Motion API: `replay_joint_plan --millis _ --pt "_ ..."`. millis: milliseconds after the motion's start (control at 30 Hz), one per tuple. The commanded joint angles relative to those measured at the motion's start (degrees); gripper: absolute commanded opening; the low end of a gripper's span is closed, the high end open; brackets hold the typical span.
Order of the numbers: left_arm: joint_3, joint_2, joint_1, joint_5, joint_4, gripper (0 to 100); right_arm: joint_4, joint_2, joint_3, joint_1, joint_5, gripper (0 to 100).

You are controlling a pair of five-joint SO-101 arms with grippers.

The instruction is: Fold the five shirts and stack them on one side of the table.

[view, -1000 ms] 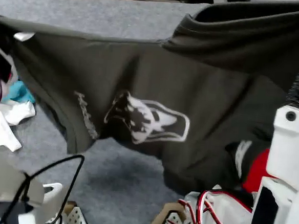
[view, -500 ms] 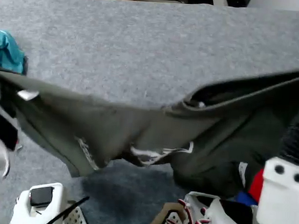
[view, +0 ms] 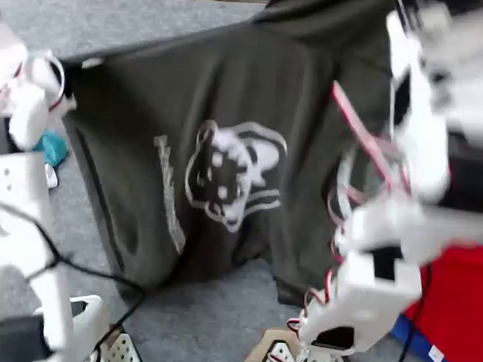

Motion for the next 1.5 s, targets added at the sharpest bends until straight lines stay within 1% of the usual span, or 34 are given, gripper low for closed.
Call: replay_joint_plan --millis 0,100,267,367,467,567,633,800,867,933,1000,1100,1233,1400,1467 --pt "-7.0 9.6 0.3 1.7 -4.9 2 -4.5 10.1 -0.7 -1.1 0.4 0.7" --pt "-17.5 19.7 0.4 4.4 -6.3 2 -9.4 18.0 -1.1 -2.9 0.4 0.6" --pt "-37.2 36.5 2.0 4.8 -5.6 2 -22.5 27.7 -1.2 -5.5 0.3 0.6" --pt "-48.6 44.4 3.4 4.7 -0.4 2 -27.9 31.1 -1.2 -6.7 0.3 0.6" --pt "-59.6 50.9 4.3 4.7 5.7 2 -28.9 32.0 -1.0 -7.2 0.6 0.6" --pt "-68.0 56.1 4.6 4.7 11.2 2 -27.1 32.0 -1.2 -7.0 0.6 0.6" --pt "-72.4 58.6 4.5 3.1 15.3 2 -24.1 31.4 -1.5 -6.1 0.7 0.6" --pt "-80.3 60.8 4.8 -2.8 29.9 2 -9.3 27.1 -1.5 -4.4 0.9 0.8" --pt "-82.3 60.9 4.8 -4.4 34.5 2 -3.2 25.4 -1.4 -4.3 2.9 0.7" --pt "-83.2 60.9 4.8 -4.6 37.3 2 2.3 24.1 -1.4 -4.3 5.2 0.6" --pt "-81.8 60.5 4.9 -4.8 37.5 2 5.0 23.8 -1.4 -4.3 6.1 0.6" --pt "-76.0 60.4 6.9 -10.5 37.5 2 8.1 23.5 -1.4 -3.7 6.1 0.5" --pt "-67.7 58.2 7.7 -9.2 37.5 2 15.3 23.3 -1.5 -3.3 6.1 0.5" --pt "-53.3 49.6 10.7 -9.4 37.5 2 16.2 23.3 -1.2 -2.3 1.5 0.5" --pt "-46.6 46.1 12.3 -9.1 37.3 2 16.3 21.8 -1.3 -2.0 1.1 0.5"
